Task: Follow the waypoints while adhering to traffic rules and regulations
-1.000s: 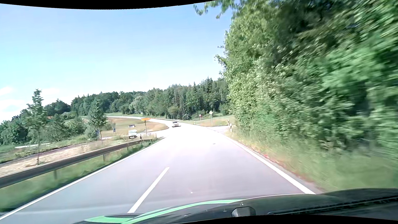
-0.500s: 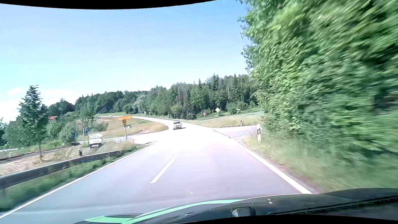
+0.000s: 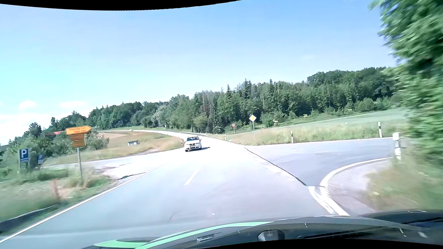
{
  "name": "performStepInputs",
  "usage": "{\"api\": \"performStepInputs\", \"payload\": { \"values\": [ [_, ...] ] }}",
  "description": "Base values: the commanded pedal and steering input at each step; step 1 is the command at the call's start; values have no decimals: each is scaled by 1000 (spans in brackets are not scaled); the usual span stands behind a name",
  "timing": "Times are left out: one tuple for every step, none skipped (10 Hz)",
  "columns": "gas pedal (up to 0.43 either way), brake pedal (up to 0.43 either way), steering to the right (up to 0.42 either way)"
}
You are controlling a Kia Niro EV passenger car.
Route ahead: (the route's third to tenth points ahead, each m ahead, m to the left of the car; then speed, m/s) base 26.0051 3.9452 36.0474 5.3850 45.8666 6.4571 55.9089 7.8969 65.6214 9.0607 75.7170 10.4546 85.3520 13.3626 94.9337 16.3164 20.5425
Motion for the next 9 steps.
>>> {"api": "performStepInputs", "payload": {
  "values": [
    [118,0,-22],
    [118,0,-22],
    [118,0,-23],
    [138,0,-22],
    [138,0,-23],
    [138,0,-24],
    [138,0,-24],
    [138,0,-25],
    [138,0,-25]
  ]
}}
